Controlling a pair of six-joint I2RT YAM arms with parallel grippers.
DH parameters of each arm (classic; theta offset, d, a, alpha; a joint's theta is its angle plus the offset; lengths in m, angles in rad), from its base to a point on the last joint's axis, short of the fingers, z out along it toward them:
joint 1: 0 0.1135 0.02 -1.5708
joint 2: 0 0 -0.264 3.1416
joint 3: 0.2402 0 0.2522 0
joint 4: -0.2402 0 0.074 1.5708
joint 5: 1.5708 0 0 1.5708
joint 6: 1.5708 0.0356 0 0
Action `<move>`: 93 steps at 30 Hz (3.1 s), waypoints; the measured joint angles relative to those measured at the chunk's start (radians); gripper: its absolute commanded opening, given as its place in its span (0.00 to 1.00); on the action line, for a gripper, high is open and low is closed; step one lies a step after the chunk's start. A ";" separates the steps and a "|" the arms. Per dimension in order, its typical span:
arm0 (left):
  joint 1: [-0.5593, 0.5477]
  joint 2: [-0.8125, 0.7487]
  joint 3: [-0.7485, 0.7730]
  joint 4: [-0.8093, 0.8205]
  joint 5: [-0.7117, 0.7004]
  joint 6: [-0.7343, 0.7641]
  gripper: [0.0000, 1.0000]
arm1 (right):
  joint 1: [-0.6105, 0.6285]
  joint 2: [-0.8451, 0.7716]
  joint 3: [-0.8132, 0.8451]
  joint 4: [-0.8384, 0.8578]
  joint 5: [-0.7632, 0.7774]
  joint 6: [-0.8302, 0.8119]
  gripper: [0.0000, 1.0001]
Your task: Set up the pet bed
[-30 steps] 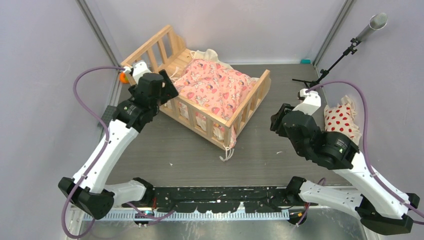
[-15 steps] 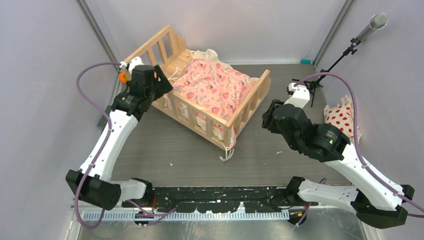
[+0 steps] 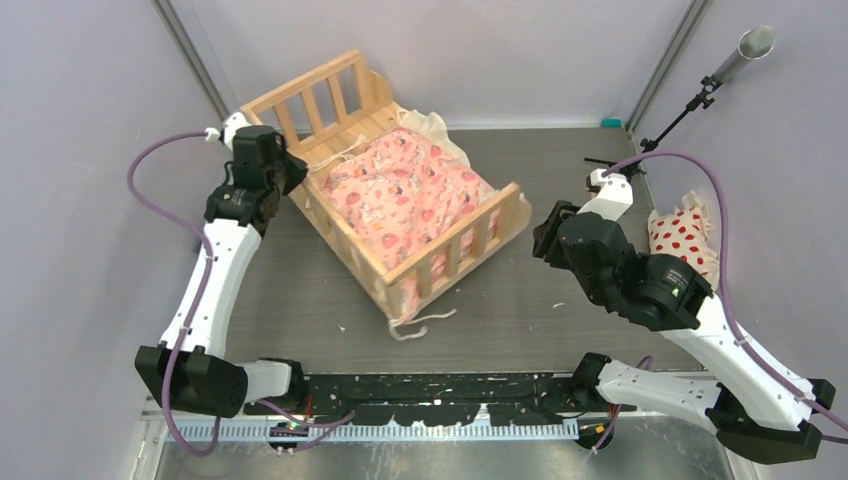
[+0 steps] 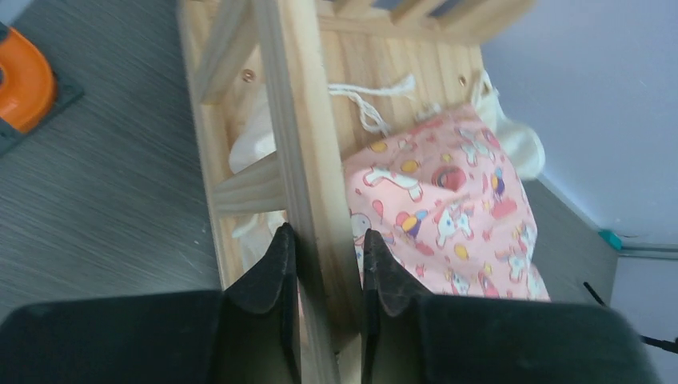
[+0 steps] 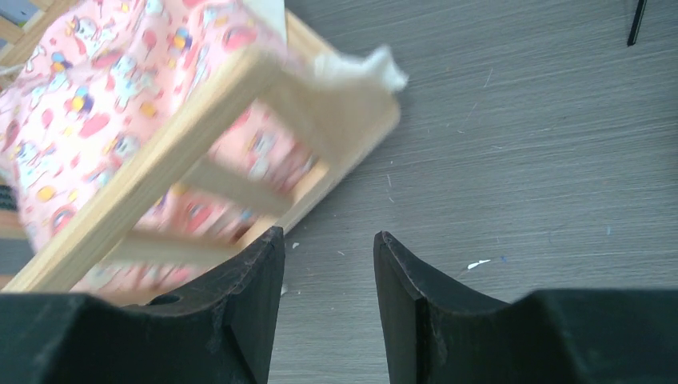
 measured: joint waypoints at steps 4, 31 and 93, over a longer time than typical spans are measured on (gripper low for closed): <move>0.088 -0.026 -0.019 0.006 0.046 0.098 0.00 | -0.001 -0.007 0.000 -0.005 0.014 0.000 0.50; 0.071 0.551 0.544 0.076 0.621 0.679 0.60 | -0.041 0.012 -0.062 -0.026 -0.048 -0.097 0.67; 0.037 -0.102 -0.179 0.185 0.572 0.658 0.46 | -0.606 1.278 0.628 0.683 -0.879 -0.360 0.01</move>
